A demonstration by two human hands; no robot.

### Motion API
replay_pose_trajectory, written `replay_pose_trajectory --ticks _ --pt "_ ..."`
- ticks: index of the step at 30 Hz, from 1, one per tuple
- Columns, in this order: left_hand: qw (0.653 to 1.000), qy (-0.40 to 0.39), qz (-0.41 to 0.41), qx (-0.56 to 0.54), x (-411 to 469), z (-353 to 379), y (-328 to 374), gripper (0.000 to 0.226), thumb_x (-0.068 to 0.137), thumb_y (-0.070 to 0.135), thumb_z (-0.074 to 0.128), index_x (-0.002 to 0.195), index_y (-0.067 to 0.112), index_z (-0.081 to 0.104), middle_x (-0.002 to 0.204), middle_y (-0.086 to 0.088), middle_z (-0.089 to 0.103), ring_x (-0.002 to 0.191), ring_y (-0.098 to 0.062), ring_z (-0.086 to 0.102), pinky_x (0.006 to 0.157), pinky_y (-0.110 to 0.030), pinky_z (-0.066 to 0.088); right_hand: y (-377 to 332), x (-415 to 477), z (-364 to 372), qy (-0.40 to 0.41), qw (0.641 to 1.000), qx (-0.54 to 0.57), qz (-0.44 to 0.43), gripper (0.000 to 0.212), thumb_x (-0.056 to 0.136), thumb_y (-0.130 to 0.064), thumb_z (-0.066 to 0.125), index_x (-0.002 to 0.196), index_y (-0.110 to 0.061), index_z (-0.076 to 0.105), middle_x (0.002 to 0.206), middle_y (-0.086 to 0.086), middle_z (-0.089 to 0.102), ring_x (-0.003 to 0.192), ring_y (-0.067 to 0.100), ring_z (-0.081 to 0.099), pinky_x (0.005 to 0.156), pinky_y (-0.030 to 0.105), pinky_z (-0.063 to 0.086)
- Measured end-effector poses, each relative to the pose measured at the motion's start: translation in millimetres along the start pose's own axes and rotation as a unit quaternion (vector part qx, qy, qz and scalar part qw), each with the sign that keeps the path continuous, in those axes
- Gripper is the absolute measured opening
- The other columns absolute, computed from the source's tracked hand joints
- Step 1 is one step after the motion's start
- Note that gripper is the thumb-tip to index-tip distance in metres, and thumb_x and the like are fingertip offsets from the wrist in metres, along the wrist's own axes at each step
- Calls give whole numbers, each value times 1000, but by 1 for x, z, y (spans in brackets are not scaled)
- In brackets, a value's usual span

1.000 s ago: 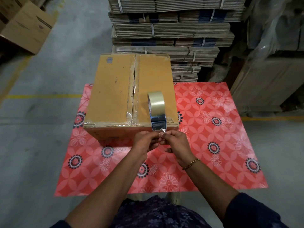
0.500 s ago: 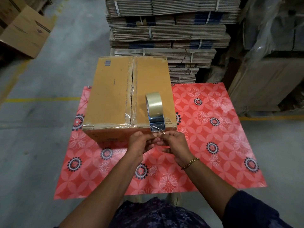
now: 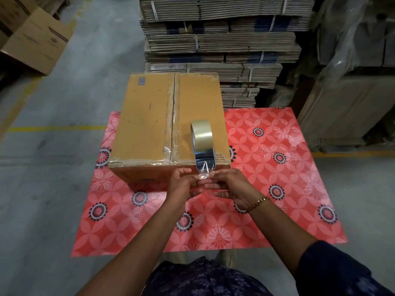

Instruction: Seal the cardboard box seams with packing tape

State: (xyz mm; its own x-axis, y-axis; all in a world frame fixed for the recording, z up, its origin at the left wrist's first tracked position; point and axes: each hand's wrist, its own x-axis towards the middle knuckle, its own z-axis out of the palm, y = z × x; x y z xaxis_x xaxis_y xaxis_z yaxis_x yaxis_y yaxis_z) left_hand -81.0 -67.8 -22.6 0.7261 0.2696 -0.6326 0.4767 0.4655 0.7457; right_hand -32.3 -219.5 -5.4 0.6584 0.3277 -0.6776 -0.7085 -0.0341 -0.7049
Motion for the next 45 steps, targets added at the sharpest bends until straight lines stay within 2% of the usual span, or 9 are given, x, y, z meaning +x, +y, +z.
replay_pose_trajectory --ticks 5,10,16,26,31,34,38,40,45 --pt "994 -65 -42 76 -8 8 -4 33 87 48 71 106 21 71 98 0 80 84 -12 75 66 -28 55 0 -2 0 5 1000 -11 -12 8 95 -10 65 93 -8 73 84 9 79 68 13 77 46 21 56" --pt "998 -24 -26 43 -6 13 -7 12 86 19 77 84 15 66 82 -4 76 67 -12 71 56 -24 54 2 0 -4 14 1000 -22 -17 11 96 -11 64 97 -6 74 80 7 79 69 13 77 48 22 56" --pt "998 -33 -44 14 -5 10 -4 11 86 11 75 79 12 68 67 -1 74 58 -9 69 52 -19 55 0 2 -10 -25 1000 9 2 12 96 -10 65 101 -4 74 90 11 78 74 13 78 50 22 58" --pt "996 -72 -55 0 2 1 -9 7 92 6 66 89 5 72 77 -8 77 65 -13 73 61 -21 60 0 1 -18 -45 999 16 21 20 101 -4 54 110 4 70 98 15 79 81 16 79 52 25 60" --pt "995 -77 -67 14 2 -12 -16 20 99 5 53 101 5 73 95 -12 79 85 -20 76 69 -29 62 -4 1 -24 -9 993 -117 -3 27 100 -18 55 110 0 72 89 11 77 73 17 72 52 28 57" --pt "994 -58 -75 58 2 -25 -22 19 98 10 57 103 3 74 104 -13 78 90 -23 76 72 -32 60 -7 -1 -33 47 975 -212 -41 25 99 -17 54 104 -3 73 84 12 75 67 19 68 52 27 53" --pt "994 -32 -63 86 0 -38 -23 17 97 16 61 100 7 74 104 -10 78 83 -22 73 70 -33 57 -22 1 -41 161 878 -370 -259 19 98 -19 58 111 -17 72 87 0 74 72 20 71 61 35 57" --pt "994 -15 -33 101 -1 -40 -19 15 99 16 59 93 11 73 99 -10 78 80 -23 71 70 -33 55 -39 5 -36 160 862 -378 -299 25 98 -22 60 121 -17 68 96 -5 70 83 18 69 72 36 57" --pt "984 18 124 126 -4 -28 8 13 99 27 60 98 25 73 108 2 73 103 -17 65 79 -29 47 -73 27 -11 60 951 -253 -168 37 100 -43 56 130 -23 59 133 2 62 125 23 59 104 48 50"
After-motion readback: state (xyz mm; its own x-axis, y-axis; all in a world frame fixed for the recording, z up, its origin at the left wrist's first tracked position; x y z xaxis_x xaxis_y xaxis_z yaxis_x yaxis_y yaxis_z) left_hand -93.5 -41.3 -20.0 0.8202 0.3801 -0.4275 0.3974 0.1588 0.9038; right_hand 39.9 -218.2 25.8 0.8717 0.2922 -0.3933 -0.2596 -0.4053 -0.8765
